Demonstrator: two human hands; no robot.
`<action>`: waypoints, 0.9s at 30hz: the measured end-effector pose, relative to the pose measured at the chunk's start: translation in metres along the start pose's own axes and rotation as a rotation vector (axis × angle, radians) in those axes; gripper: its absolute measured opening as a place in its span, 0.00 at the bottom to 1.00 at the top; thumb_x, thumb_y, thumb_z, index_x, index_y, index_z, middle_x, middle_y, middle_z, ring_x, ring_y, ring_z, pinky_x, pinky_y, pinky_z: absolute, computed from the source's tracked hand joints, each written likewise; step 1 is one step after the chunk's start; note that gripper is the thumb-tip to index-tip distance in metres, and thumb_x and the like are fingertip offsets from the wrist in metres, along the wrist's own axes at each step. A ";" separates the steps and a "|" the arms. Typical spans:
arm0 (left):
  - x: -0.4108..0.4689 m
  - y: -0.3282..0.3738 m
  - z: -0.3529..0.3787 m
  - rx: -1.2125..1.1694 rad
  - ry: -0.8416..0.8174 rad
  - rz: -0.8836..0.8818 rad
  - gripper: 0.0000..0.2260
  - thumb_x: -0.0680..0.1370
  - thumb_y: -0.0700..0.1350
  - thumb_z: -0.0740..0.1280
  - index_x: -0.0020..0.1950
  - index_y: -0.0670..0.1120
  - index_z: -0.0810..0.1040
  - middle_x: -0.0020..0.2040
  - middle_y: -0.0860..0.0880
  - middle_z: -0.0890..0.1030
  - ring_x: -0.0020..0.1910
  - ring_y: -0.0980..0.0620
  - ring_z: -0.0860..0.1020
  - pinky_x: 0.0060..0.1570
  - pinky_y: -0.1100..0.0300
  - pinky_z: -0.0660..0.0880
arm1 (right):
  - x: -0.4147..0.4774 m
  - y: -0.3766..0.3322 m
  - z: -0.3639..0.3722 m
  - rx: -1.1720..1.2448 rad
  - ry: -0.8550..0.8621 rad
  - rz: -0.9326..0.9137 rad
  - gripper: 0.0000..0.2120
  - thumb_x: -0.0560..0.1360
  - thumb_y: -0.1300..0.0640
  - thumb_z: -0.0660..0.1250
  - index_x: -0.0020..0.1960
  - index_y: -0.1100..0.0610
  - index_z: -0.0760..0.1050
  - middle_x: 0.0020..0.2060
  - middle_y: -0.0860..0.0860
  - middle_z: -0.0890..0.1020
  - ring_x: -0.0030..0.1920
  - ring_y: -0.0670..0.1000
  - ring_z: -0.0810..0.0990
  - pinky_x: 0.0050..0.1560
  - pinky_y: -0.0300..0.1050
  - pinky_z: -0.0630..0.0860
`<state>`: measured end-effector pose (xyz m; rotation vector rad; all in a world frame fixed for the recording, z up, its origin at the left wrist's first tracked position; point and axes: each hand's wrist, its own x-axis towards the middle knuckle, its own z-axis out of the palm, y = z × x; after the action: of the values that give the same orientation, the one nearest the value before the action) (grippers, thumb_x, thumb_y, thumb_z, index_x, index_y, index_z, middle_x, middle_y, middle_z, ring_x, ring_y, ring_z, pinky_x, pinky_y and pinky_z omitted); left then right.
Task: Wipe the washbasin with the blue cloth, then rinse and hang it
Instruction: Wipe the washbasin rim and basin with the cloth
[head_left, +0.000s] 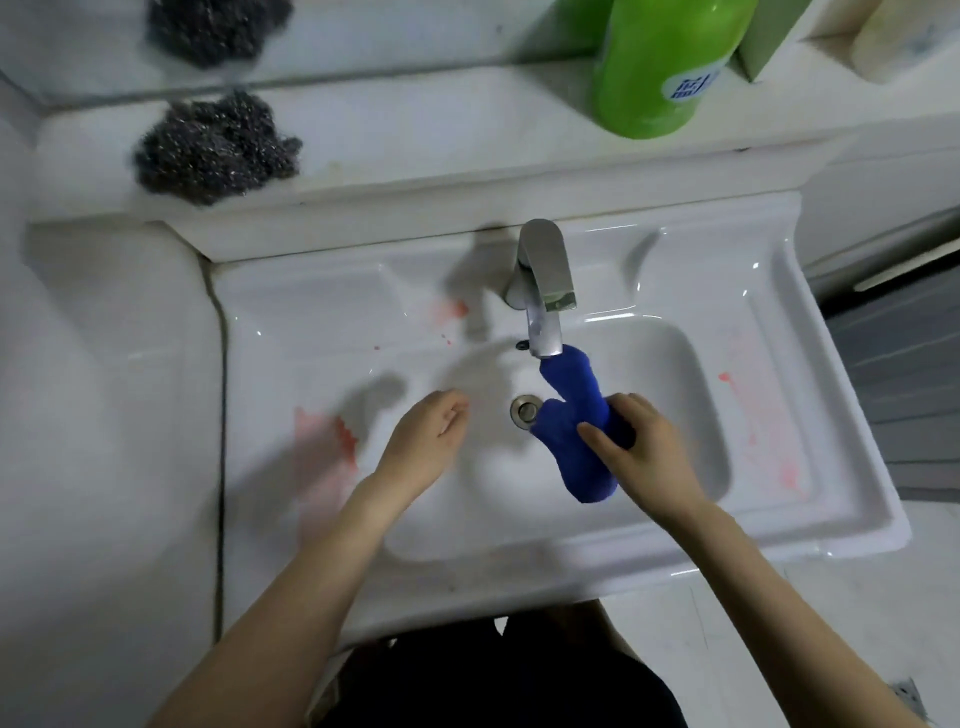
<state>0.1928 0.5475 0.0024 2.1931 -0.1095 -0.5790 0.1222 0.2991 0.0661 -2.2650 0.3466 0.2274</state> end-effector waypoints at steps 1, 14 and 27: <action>0.004 -0.007 0.008 0.040 0.012 -0.007 0.09 0.79 0.46 0.61 0.54 0.45 0.78 0.53 0.49 0.80 0.52 0.49 0.77 0.55 0.54 0.74 | 0.008 0.004 0.006 -0.031 -0.055 -0.011 0.08 0.75 0.53 0.69 0.42 0.55 0.73 0.37 0.49 0.74 0.36 0.48 0.72 0.35 0.39 0.67; 0.042 -0.107 0.092 0.678 0.038 -0.067 0.20 0.71 0.45 0.66 0.64 0.46 0.74 0.64 0.46 0.75 0.61 0.41 0.72 0.61 0.48 0.72 | 0.147 0.124 0.093 -0.443 -0.492 -0.017 0.10 0.76 0.48 0.66 0.40 0.52 0.71 0.39 0.50 0.76 0.41 0.55 0.75 0.39 0.46 0.68; 0.093 -0.082 0.128 0.206 0.207 -0.215 0.18 0.71 0.51 0.73 0.57 0.43 0.77 0.56 0.45 0.73 0.56 0.44 0.67 0.59 0.57 0.62 | 0.143 0.169 0.050 -0.156 -0.655 -0.001 0.07 0.74 0.55 0.71 0.47 0.59 0.80 0.43 0.54 0.81 0.45 0.55 0.78 0.46 0.48 0.74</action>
<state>0.2094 0.4826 -0.1634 2.4709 0.1860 -0.4716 0.2006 0.2060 -0.1248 -2.1914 -0.0214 0.9905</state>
